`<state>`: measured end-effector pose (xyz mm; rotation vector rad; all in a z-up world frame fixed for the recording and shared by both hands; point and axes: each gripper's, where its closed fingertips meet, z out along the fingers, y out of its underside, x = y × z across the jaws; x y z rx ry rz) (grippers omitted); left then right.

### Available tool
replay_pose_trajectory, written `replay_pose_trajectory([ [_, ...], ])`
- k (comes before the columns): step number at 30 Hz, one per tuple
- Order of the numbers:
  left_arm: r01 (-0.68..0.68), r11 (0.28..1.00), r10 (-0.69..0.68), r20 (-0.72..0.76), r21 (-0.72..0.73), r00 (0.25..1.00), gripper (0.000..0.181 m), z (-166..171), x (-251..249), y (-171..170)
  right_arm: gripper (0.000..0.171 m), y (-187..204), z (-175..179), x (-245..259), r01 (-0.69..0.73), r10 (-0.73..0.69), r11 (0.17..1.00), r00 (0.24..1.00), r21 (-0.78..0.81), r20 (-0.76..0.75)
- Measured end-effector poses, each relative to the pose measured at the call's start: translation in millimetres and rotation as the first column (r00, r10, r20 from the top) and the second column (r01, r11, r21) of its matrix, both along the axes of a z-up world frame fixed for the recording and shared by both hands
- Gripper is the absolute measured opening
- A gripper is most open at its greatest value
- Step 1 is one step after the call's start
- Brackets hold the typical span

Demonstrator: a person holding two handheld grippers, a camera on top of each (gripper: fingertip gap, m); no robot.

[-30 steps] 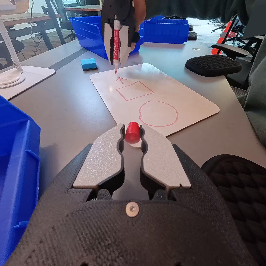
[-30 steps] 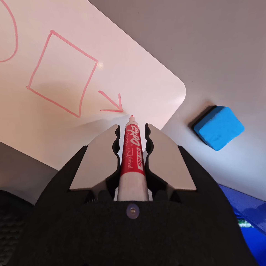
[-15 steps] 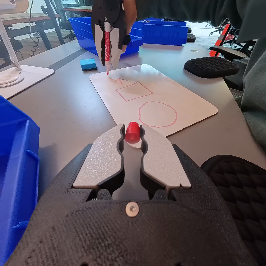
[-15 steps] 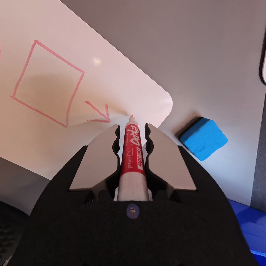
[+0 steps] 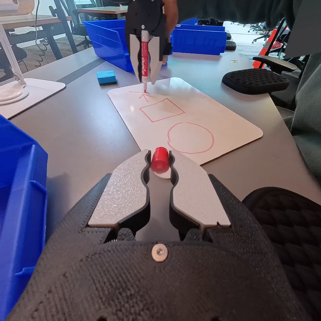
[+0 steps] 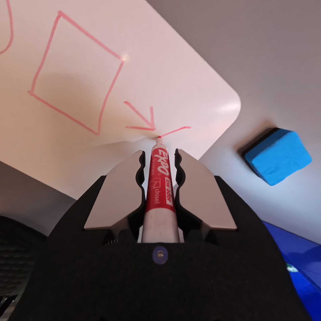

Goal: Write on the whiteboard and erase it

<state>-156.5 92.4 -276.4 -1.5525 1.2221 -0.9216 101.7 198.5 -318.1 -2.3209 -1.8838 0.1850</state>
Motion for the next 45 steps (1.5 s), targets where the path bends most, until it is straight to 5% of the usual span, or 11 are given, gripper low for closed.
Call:
replay_pose_trajectory([
  [5,0.001,1.0,-0.001,-0.005,0.006,1.0,0.02,-0.3,0.5,-0.1,0.033,-20.6,0.8,1.1,-0.018,0.018,1.0,1.0,-0.024,-0.002],
  [13,-0.005,1.0,0.005,-0.002,0.01,1.0,0.019,0.1,-0.2,0.8,0.033,30.1,10.6,-6.7,0.047,-0.043,0.997,0.997,0.069,-0.063],
  [26,-0.004,1.0,0.004,0.003,0.0,1.0,0.02,0.6,-1.0,2.0,0.033,37.9,0.1,-8.0,0.023,-0.022,0.998,0.999,0.054,-0.024],
  [45,0.001,1.0,-0.001,-0.008,0.015,1.0,0.02,-0.7,-0.5,1.5,0.034,-6.3,0.2,28.6,0.043,-0.045,0.998,0.998,0.037,0.038],
])
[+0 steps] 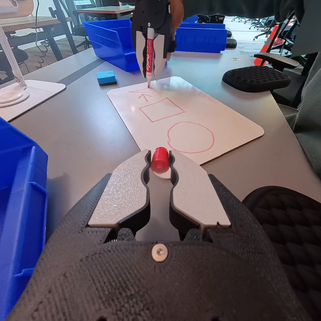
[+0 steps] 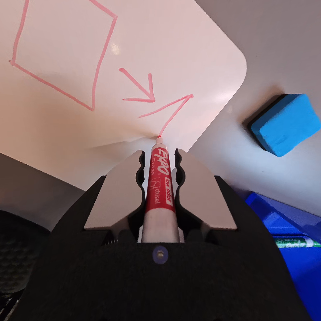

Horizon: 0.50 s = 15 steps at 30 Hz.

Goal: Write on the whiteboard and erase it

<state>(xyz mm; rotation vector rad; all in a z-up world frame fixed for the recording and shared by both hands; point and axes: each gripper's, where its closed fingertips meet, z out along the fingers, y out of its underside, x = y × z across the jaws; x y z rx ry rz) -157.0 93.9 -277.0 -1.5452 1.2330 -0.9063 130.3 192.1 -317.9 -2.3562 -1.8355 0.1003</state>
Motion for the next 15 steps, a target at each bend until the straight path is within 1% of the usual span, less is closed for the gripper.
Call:
replay_pose_trajectory([
  [10,0.001,1.0,-0.001,-0.002,0.004,1.0,0.02,-0.3,0.2,0.3,0.033,-0.2,0.5,-0.6,0.003,-0.003,1.0,1.0,0.012,-0.006],
  [15,0.001,1.0,-0.001,-0.002,0.002,1.0,0.02,-0.3,0.3,0.7,0.034,-11.0,0.2,-18.3,-0.032,0.033,0.999,0.998,0.01,-0.045],
])
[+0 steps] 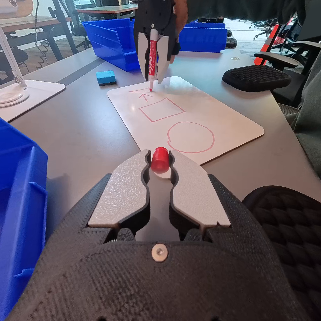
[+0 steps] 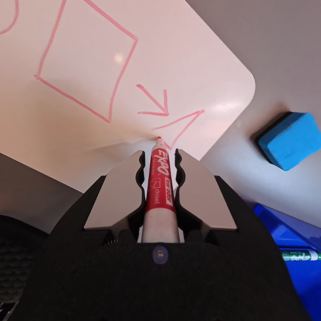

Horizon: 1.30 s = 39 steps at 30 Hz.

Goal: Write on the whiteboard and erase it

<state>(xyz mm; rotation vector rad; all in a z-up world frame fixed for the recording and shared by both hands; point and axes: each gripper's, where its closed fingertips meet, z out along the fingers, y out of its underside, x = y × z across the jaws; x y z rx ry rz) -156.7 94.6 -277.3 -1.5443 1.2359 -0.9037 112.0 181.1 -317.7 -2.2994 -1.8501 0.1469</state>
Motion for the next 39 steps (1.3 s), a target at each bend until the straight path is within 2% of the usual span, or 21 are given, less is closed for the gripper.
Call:
replay_pose_trajectory([
  [4,-0.001,1.0,0.001,0.001,0.001,1.0,0.02,0.1,0.1,0.3,0.034,-6.7,1.6,-13.5,-0.036,0.036,0.999,0.999,0.013,-0.02],
  [6,0.0,1.0,0.0,0.001,0.003,1.0,0.019,0.2,0.1,0.1,0.034,-1.4,11.6,-11.4,0.002,-0.001,1.0,0.998,0.026,-0.067],
  [9,0.002,1.0,-0.002,0.0,0.003,1.0,0.02,0.1,0.4,0.0,0.034,14.2,40.0,-3.6,0.108,-0.087,0.989,0.976,0.1,-0.199],
  [12,0.001,1.0,-0.001,0.004,-0.001,1.0,0.02,0.5,0.4,0.4,0.034,20.7,69.4,-0.4,0.223,-0.143,0.96,0.91,0.167,-0.389],
  [16,0.015,1.0,-0.016,0.044,0.005,0.999,0.019,6.2,2.7,-3.0,0.034,1.7,101.2,-17.0,0.309,-0.123,0.939,0.716,0.154,-0.687],
  [19,0.036,0.998,-0.043,0.138,0.05,0.99,0.019,26.6,12.8,-9.5,0.034,-32.1,120.3,-48.6,0.264,-0.056,0.96,0.496,0.089,-0.867],
  [23,0.061,0.987,-0.097,0.241,0.151,0.966,0.019,62.2,41.1,-22.8,0.034,-74.8,133.5,-91.9,0.154,-0.017,0.988,0.225,0.019,-0.974],
  [27,0.079,0.945,-0.164,0.251,0.317,0.954,0.019,92.4,80.8,-37.6,0.034,-105.5,133.6,-124.9,0.007,-0.079,0.997,0.089,-0.079,-0.993],
  [30,0.097,0.914,-0.209,0.25,0.395,0.945,0.019,106.4,108.2,-42.5,0.034,-119.6,135.3,-132.5,-0.078,-0.152,0.985,0.029,-0.154,-0.988],
  [34,0.121,0.909,-0.246,0.276,0.4,0.929,0.019,111.8,126.4,-42.9,0.033,-124.5,143.4,-125.4,-0.115,-0.224,0.969,-0.054,-0.217,-0.973],
  [36,0.116,0.908,-0.237,0.263,0.403,0.935,0.019,107.2,129.3,-41.2,0.034,-129.4,143.3,-124.6,-0.137,-0.236,0.964,-0.046,-0.227,-0.971],
  [39,0.149,0.901,-0.255,0.221,0.407,0.941,0.019,95.9,132.6,-45.9,0.033,-132.7,135.1,-130.1,-0.121,-0.213,0.969,0.013,-0.213,-0.977],
])
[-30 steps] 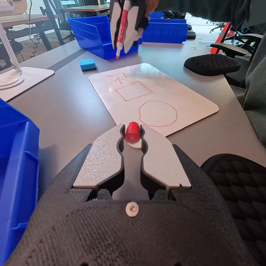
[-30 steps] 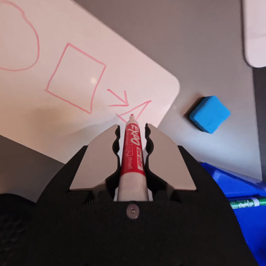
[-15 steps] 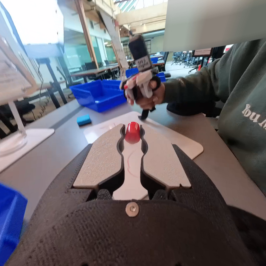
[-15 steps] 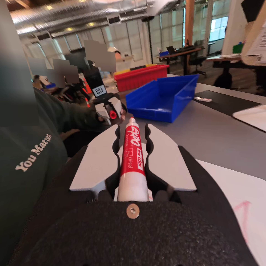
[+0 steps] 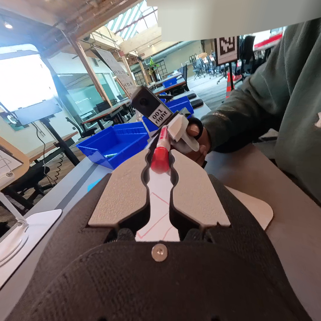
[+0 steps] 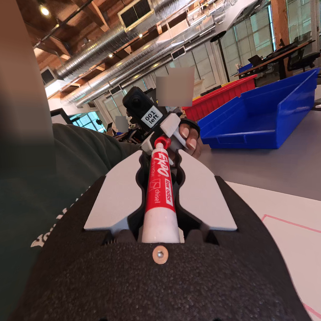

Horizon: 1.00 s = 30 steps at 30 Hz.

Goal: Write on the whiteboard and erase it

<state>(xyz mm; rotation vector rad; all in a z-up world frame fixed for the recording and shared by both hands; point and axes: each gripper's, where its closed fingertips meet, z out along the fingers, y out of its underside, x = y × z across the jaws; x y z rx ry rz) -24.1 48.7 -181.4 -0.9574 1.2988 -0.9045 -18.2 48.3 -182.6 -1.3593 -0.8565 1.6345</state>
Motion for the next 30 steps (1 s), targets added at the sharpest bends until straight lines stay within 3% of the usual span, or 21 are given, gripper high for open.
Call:
replay_pose_trajectory([
  [11,-0.049,0.986,0.082,-0.208,0.159,0.975,0.017,-44.7,-8.1,-5.1,0.032,-3.0,-43.5,-21.5,0.002,0.02,0.993,0.983,-0.121,0.183],
  [12,0.009,0.986,0.03,-0.23,0.165,0.973,0.0,-50.1,-5.2,-15.1,0.032,-4.6,-48.3,-23.9,0.0,0.025,0.993,0.979,-0.118,0.204],
  [14,0.017,0.987,0.019,-0.215,0.162,0.976,0.0,-50.5,-3.1,-19.7,0.035,-15.6,-48.8,-31.4,-0.069,0.097,0.984,0.981,-0.167,0.169],
  [16,-0.009,0.971,0.06,-0.206,0.241,0.977,0.0,-45.7,-2.7,-15.8,0.036,-11.4,-45.7,-31.4,-0.047,0.07,0.988,0.985,-0.146,0.157],
  [26,-0.002,0.985,0.034,-0.181,0.174,0.983,0.0,-45.0,-1.5,-13.8,0.036,-9.2,-44.9,-29.4,-0.073,0.096,0.986,0.983,-0.148,0.156],
  [30,-0.072,0.988,0.085,-0.095,0.135,0.992,0.023,-31.1,-5.0,-5.1,0.035,-8.4,-37.3,-27.5,-0.081,0.096,0.988,0.988,-0.128,0.117],
])
